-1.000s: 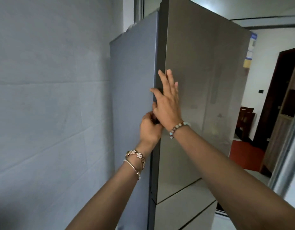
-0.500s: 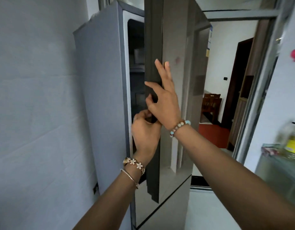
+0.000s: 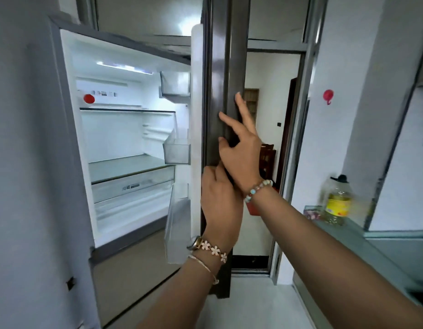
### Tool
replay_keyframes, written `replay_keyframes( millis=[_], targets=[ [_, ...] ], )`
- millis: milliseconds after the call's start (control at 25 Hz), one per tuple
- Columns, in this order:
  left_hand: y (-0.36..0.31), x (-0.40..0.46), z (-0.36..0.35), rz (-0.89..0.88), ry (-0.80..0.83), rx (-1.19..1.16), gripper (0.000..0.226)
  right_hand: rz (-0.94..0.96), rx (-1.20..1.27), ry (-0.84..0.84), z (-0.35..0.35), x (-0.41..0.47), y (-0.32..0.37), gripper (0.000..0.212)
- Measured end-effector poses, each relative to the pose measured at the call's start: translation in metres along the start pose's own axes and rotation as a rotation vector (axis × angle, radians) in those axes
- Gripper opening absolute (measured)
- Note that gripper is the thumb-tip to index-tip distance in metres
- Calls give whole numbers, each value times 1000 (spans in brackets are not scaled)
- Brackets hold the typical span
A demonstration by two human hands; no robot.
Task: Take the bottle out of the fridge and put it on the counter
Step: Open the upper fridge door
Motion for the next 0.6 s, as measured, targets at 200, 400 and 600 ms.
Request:
replay_keyframes(
  millis=[200, 400, 600],
  targets=[
    [-72, -23, -101, -75, 144, 48, 42, -112, 9, -73, 99, 13, -80, 47],
    [-123, -29, -213, -62, 207, -21, 41, -231, 95, -45, 168, 38, -175, 53],
    [-161, -8, -319, -104, 224, 108, 59, -289, 183, -2, 215, 64, -278, 63]
  ],
)
Point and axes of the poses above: each hand's wrist, its own x-axis towards the middle knuckle, its own z-axis out of the back of the hand, y = z × x, the point moved 4 cm from there along x, towards the middle knuckle
